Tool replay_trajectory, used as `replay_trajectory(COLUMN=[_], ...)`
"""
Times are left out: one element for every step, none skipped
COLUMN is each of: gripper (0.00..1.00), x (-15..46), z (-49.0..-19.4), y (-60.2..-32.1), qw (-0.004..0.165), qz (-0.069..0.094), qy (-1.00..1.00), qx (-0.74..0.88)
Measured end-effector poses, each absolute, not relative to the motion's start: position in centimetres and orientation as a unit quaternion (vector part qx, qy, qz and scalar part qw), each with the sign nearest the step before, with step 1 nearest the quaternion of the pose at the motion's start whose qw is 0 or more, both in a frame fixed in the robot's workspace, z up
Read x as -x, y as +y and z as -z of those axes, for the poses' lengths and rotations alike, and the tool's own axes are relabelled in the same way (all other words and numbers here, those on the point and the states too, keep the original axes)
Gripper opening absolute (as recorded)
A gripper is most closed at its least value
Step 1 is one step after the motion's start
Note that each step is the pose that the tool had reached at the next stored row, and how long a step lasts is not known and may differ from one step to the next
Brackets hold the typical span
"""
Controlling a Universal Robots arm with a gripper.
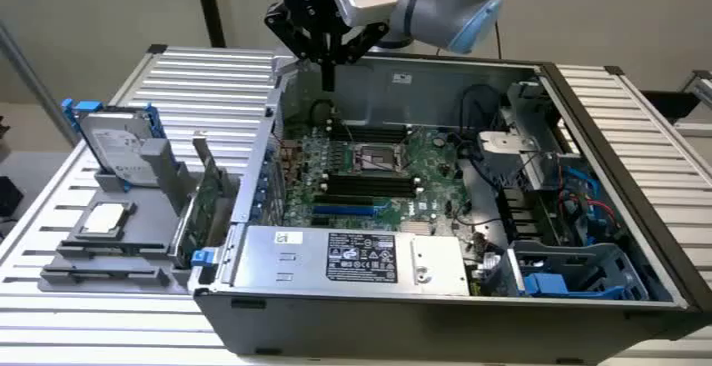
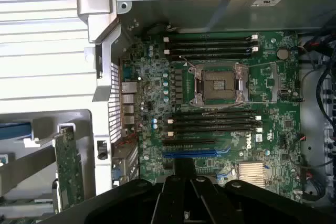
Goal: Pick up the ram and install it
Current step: 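Reach for the ram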
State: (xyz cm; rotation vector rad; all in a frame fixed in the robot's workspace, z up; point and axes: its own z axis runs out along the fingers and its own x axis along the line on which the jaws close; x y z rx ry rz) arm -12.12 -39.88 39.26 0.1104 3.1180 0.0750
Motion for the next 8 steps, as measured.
replay_trajectory(gripper=[0.0,0.0,0.0,0.0,0.0,0.0,0.0,0.0], x=[12.12,12.12,12.12,12.12,12.12,12.12,12.12,12.12], z=[-39.26,-39.26,-39.26,-39.26,-39.26,-39.26,-39.26,-39.26], y=[-39.88,-39.88,-39.88,-39.88,-39.88,-39.88,-39.88,-39.88], qw=[0.01,0.01,0.01,0.01,0.01,0.01,0.01,0.01], qz=[-0.024,-0.024,-0.024,-0.024,-0.024,-0.024,-0.024,-0.024], qy=[0.999,0.999,0.999,0.999,0.999,0.999,0.999,0.999], qx=[-0.035,-0.035,-0.035,-0.035,-0.035,-0.035,-0.035,-0.035])
